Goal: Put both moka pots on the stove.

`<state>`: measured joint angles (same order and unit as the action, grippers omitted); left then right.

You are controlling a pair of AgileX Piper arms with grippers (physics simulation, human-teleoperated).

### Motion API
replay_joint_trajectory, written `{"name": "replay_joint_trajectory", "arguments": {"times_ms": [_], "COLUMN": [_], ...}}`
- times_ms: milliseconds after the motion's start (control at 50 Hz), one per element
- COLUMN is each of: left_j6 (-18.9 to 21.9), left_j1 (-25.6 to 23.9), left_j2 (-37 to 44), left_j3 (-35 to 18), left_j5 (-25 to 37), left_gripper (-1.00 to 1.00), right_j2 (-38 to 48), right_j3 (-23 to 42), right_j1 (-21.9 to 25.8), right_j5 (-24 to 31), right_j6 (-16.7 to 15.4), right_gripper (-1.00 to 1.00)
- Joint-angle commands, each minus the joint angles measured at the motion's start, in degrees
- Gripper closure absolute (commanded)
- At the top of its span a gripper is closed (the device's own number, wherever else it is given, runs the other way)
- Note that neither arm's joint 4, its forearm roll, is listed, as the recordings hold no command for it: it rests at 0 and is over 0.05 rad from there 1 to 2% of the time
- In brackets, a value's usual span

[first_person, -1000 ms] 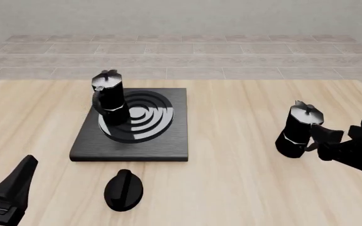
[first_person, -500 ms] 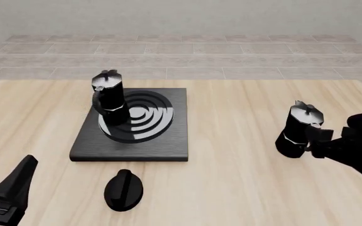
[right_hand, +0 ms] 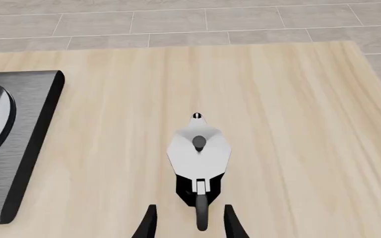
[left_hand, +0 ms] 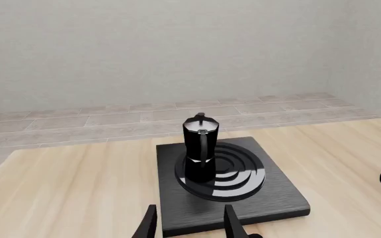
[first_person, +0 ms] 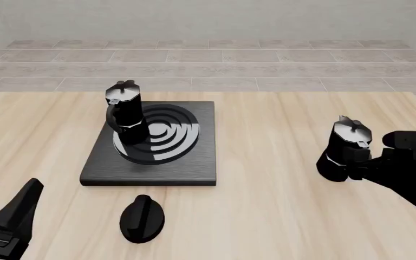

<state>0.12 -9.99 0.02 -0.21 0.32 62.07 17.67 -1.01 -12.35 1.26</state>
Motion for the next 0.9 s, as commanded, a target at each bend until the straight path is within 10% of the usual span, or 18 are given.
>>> {"name": "replay_joint_trajectory", "arguments": {"times_ms": [20,900], "left_j6": [0.0,0.0], "left_j1": [0.0,0.0], "left_j2": [0.0,0.0], "left_j3": [0.0,-0.4], "left_j5": [0.0,0.4], "left_gripper": [-1.00,-1.00], "right_j2": [3.9,12.2], "right_j3": [0.5,0.6], "right_j1": [-0.2,-0.9], "right_j5": [-2.7,-8.3], "right_j6": [-0.2,-0.6], "right_gripper": [-1.00,-1.00]}}
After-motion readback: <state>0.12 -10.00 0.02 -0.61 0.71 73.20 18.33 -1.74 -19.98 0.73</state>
